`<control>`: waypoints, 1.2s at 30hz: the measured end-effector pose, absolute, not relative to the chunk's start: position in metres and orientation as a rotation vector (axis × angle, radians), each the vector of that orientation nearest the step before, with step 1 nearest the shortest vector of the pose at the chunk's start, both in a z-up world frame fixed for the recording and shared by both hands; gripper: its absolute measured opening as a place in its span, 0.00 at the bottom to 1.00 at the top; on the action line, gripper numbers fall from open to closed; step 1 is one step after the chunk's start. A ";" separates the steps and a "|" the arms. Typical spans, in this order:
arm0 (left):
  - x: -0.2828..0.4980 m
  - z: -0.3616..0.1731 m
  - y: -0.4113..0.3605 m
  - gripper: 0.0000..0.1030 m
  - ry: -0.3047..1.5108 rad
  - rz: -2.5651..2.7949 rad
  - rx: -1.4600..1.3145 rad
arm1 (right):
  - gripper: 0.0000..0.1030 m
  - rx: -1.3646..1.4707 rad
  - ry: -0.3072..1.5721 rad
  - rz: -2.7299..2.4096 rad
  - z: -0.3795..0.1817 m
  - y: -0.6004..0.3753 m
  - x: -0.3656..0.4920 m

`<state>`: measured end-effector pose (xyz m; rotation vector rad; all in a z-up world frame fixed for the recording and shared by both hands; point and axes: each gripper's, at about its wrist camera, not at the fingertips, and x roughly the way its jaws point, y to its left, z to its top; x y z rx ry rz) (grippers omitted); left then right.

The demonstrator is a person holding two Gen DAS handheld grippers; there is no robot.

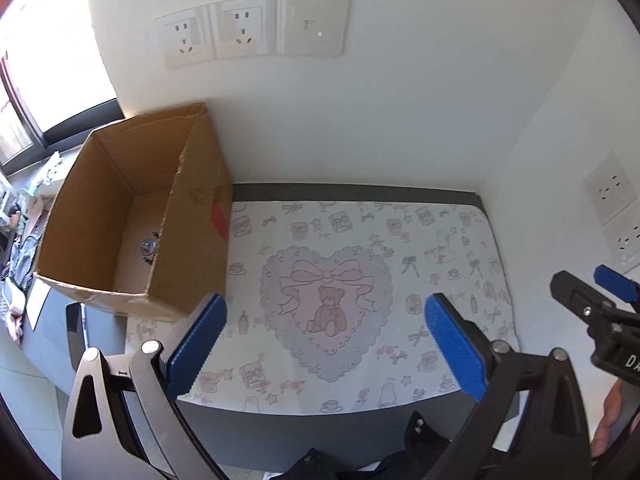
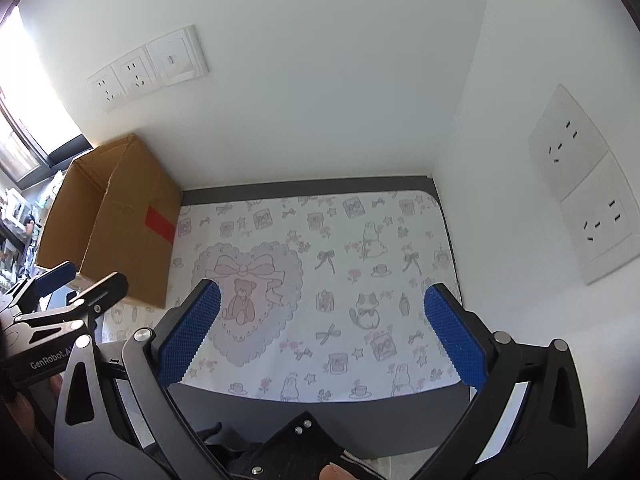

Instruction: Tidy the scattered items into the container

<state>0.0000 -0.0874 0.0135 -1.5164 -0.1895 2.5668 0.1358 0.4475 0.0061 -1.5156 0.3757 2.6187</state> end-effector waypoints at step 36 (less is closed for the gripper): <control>-0.006 0.024 -0.088 0.96 -0.097 2.667 -1.542 | 1.00 -1.559 0.387 2.640 0.005 0.440 0.142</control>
